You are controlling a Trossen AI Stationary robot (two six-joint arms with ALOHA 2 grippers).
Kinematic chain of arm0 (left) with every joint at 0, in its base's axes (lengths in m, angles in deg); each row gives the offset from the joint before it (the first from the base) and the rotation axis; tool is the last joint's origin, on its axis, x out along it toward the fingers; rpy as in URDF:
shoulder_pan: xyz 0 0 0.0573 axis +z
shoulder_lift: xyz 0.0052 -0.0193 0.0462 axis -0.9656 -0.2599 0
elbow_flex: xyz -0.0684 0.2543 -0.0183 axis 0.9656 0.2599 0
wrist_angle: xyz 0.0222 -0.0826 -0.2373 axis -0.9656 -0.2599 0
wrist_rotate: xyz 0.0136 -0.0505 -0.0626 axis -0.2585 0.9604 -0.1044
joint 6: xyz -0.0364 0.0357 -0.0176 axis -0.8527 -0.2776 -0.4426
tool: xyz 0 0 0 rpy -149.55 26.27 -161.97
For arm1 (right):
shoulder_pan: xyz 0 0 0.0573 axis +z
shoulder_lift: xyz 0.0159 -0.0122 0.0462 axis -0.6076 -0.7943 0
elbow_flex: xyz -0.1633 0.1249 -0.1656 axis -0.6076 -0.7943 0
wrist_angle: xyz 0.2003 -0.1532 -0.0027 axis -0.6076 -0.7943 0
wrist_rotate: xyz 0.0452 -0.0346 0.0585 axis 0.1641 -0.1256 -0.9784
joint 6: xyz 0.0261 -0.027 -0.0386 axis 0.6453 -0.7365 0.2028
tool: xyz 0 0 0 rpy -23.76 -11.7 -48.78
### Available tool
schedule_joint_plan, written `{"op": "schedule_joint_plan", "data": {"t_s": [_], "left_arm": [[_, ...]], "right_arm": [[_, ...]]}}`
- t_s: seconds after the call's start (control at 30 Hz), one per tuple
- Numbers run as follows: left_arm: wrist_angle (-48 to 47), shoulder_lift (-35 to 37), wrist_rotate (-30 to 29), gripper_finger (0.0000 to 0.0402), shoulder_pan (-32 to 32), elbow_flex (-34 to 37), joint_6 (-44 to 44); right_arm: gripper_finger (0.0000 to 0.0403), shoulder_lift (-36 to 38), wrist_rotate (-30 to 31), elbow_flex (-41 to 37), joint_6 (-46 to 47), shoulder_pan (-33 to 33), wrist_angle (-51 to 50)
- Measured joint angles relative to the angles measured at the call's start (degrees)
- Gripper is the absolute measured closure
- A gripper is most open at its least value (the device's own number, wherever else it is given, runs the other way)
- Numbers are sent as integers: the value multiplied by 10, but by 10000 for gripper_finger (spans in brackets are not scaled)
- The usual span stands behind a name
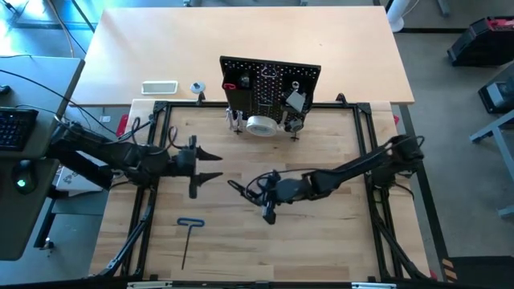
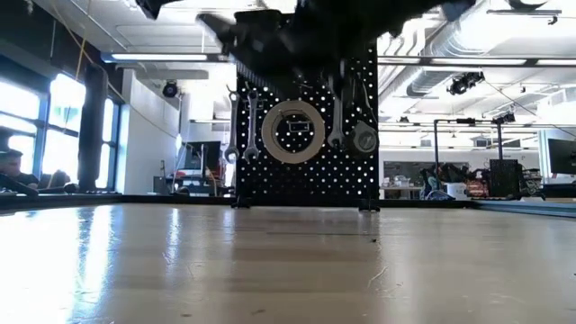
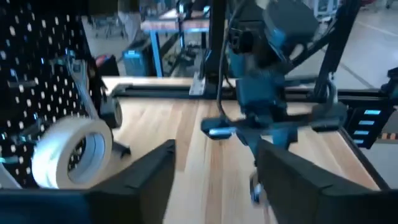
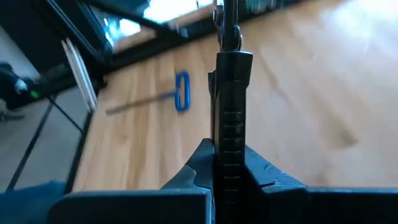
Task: Hang tools onto peg board
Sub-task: Hang the black cable cutter on the pegboard bin
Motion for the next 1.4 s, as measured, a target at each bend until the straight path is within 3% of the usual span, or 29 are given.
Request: {"op": "schedule_joint_plan", "data": {"t_s": [0.13, 0.33, 0.67, 0.77, 0.9, 1.17, 1.4], "left_arm": [[5, 11, 1, 145, 9, 0, 13], [9, -1, 14, 137, 42, 1, 28], [345, -10, 142, 142, 139, 169, 13], [480, -29, 188, 142, 168, 228, -20], [631, -73, 206, 142, 188, 280, -49], [788, -189, 232, 143, 193, 286, -60], [857, -266, 269, 143, 215, 274, -89]], "right_arm": [[388, 51, 26, 0, -40, -4, -7], [388, 110, 71, 0, -121, -6, 4], [388, 105, 76, 0, -191, -37, 92], [388, 88, 72, 0, -210, -44, 140], [388, 57, 55, 0, -226, -56, 213], [388, -24, 15, 0, -228, -80, 340], [388, -49, 7, 0, -217, -89, 366]]}}
